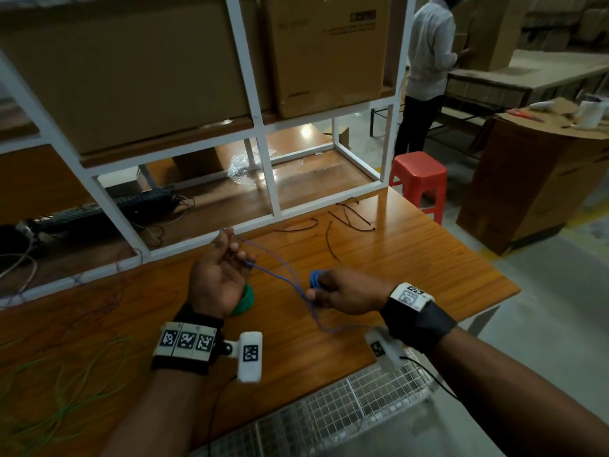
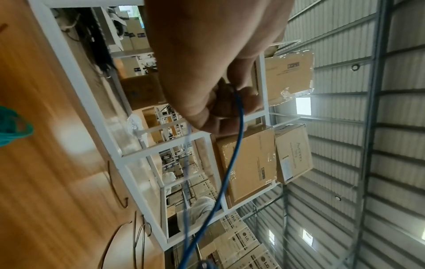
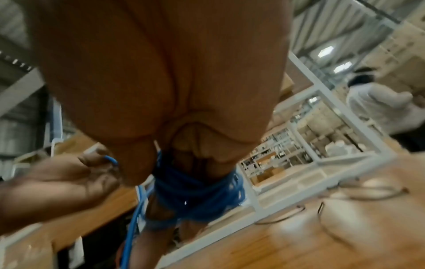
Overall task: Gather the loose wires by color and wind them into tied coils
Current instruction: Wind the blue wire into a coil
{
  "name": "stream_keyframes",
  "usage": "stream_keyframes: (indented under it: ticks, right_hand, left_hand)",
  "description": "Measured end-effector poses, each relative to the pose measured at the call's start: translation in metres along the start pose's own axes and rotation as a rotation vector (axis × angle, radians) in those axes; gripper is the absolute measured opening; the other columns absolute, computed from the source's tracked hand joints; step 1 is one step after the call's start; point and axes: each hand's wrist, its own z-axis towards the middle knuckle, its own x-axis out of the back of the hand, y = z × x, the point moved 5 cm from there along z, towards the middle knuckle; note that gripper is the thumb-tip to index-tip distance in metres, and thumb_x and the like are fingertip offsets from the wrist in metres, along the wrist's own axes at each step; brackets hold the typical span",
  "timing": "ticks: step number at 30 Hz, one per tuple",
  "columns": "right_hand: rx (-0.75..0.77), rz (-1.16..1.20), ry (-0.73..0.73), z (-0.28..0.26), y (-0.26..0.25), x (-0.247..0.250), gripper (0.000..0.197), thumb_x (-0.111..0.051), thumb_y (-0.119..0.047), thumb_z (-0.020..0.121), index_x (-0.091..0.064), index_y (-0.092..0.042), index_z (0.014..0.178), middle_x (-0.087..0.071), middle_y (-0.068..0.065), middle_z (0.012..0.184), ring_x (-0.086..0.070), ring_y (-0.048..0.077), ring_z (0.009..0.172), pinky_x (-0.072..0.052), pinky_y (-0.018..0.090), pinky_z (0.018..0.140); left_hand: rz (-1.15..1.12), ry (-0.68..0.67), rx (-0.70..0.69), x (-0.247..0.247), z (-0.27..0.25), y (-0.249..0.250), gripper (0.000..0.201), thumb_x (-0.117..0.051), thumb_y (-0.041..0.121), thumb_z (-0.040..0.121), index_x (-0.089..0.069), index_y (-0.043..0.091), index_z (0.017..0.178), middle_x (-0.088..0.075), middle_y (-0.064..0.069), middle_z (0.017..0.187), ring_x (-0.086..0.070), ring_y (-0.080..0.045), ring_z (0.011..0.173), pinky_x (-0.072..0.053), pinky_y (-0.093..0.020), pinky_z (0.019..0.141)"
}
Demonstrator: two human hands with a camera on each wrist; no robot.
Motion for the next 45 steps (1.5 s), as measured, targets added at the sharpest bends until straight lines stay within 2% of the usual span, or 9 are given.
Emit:
stream_keyframes:
  ticks: [4,8,16,24,30,33,36,40,45]
  right_hand:
    - [0.042,0.271,-0.172,-0.01,-0.015,-0.022,0.058,-0.051,-0.054,0.104,-0.061,0.001,0.088,-0.044,0.004,0.068,-0.036,0.021,0.055,-0.032,0.033,0.053]
    - [0.046,0.317,-0.134,-0.011,-0.016,-0.024,0.041,-0.055,-0.047,0.104,-0.069,-0.016,0.082,-0.054,-0.002,0.06,-0.04,0.019,0.054,-0.032,0.03,0.053]
    - [-0.044,0.4,0.127,-0.022,0.006,0.015,0.044,-0.06,-0.061,0.095,-0.074,-0.02,0.093,-0.076,0.009,0.092,-0.069,0.039,0.091,-0.056,0.06,0.09]
    - [0.048,0.331,0.194,-0.032,-0.001,0.031,0.021,-0.059,-0.027,0.105,-0.069,-0.01,0.095,-0.074,0.007,0.087,-0.068,0.031,0.085,-0.055,0.053,0.087]
    - [0.098,0.188,0.188,-0.03,-0.006,0.029,0.018,-0.061,-0.028,0.103,-0.068,-0.018,0.091,-0.072,0.0,0.079,-0.067,0.025,0.07,-0.056,0.053,0.067]
    - [0.167,0.16,0.154,-0.03,-0.017,0.029,0.015,-0.061,-0.019,0.102,-0.068,-0.021,0.09,-0.07,-0.003,0.077,-0.065,0.018,0.066,-0.056,0.042,0.061]
    - [0.166,0.111,0.16,-0.026,-0.016,0.029,0.016,-0.062,-0.024,0.101,-0.069,-0.018,0.087,-0.068,0.0,0.077,-0.064,0.019,0.066,-0.056,0.047,0.062]
    - [0.088,0.105,0.17,-0.023,0.008,0.025,0.016,-0.061,-0.031,0.097,-0.068,-0.019,0.088,-0.072,0.0,0.077,-0.069,0.02,0.069,-0.057,0.055,0.065]
    - [-0.076,-0.008,0.215,-0.017,0.036,0.025,0.013,-0.065,-0.017,0.095,-0.068,-0.014,0.083,-0.073,0.008,0.087,-0.069,0.023,0.075,-0.06,0.052,0.069]
  left_hand:
    - [0.056,0.027,-0.047,-0.01,0.006,0.006,0.009,-0.054,0.021,0.1,-0.062,0.019,0.102,-0.069,0.003,0.084,-0.07,-0.014,0.083,-0.054,-0.035,0.08]
    - [0.074,0.026,-0.032,-0.015,0.01,0.007,0.007,-0.056,0.02,0.099,-0.063,0.021,0.097,-0.072,0.002,0.091,-0.072,-0.017,0.095,-0.055,-0.036,0.081]
    - [0.032,-0.236,0.248,-0.018,0.003,0.011,0.022,-0.042,0.026,0.101,-0.062,0.017,0.098,-0.033,0.009,0.05,-0.024,-0.004,0.039,-0.028,-0.02,0.045]
    - [0.842,0.074,0.286,0.017,0.0,-0.008,0.048,-0.07,0.031,0.09,-0.053,0.015,0.133,-0.072,-0.01,0.099,-0.065,-0.021,0.075,-0.052,-0.033,0.06]
    - [1.294,-0.52,0.189,-0.022,-0.013,-0.019,0.091,-0.077,0.017,0.082,-0.025,0.051,0.149,-0.028,0.005,0.16,-0.027,-0.02,0.147,-0.037,-0.048,0.114]
    - [1.249,-0.85,0.3,-0.051,-0.033,-0.04,0.084,-0.074,0.011,0.086,-0.029,0.045,0.148,-0.041,0.014,0.152,-0.035,0.0,0.141,-0.036,-0.029,0.112]
    - [1.063,-0.851,0.423,-0.058,-0.036,-0.046,0.063,-0.068,-0.003,0.087,-0.047,0.025,0.139,-0.066,-0.009,0.123,-0.063,-0.02,0.116,-0.05,-0.029,0.097]
    - [1.142,-0.661,0.199,-0.046,-0.017,-0.034,0.017,-0.066,0.003,0.09,-0.073,0.011,0.104,-0.074,-0.009,0.104,-0.067,-0.019,0.093,-0.054,-0.034,0.083]
    - [1.053,-0.543,-0.229,-0.073,-0.034,0.009,0.017,-0.063,-0.004,0.091,-0.072,0.01,0.096,-0.074,-0.002,0.094,-0.07,-0.015,0.092,-0.055,-0.025,0.082]
